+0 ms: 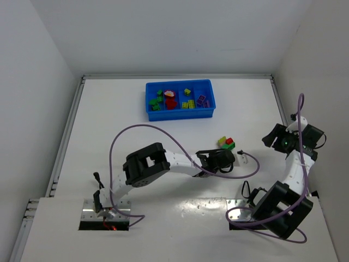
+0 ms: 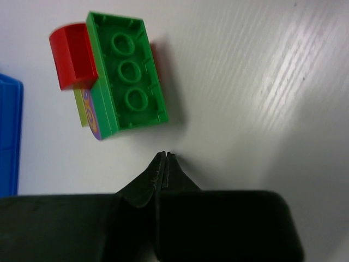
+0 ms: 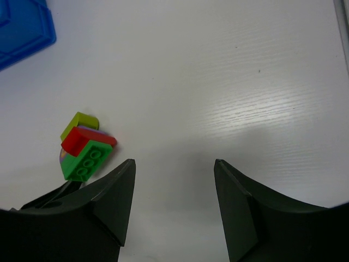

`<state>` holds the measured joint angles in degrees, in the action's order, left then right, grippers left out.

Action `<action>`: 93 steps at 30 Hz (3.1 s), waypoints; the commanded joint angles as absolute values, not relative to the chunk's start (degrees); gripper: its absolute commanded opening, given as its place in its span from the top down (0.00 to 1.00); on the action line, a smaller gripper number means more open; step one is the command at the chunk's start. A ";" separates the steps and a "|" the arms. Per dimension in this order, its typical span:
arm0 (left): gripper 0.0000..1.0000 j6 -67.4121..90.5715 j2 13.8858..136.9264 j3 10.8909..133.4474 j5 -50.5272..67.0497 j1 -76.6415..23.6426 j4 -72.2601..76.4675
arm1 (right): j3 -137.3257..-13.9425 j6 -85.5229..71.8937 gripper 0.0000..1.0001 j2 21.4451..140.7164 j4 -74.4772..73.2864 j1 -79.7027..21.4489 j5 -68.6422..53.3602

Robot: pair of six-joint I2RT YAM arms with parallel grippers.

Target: Sort the legos into containers by color

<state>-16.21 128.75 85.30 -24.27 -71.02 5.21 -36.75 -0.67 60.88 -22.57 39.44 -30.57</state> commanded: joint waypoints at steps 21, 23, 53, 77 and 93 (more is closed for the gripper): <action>0.48 -4.13 116.63 81.83 -17.67 -71.81 0.00 | -36.47 0.18 0.40 60.38 -20.92 40.34 -37.71; 0.46 -4.75 117.94 82.53 -19.68 -71.81 0.53 | -36.47 0.18 0.40 60.38 -20.92 40.34 -37.18; 0.42 -12.74 134.99 96.59 -32.69 -73.48 3.17 | -36.47 0.18 0.40 61.44 -20.92 40.34 -37.18; 1.00 -4.85 122.81 87.65 -29.36 -66.81 0.54 | -37.00 2.19 0.40 62.75 -22.14 40.34 -43.31; 0.22 6.42 96.17 73.92 -4.48 -49.49 -9.92 | -66.77 27.16 0.38 94.56 -48.51 20.86 -53.89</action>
<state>3.88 102.35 73.52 -10.22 -52.21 -8.32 -61.43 22.15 93.23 -44.60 25.47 -53.69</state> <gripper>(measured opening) 0.782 0.623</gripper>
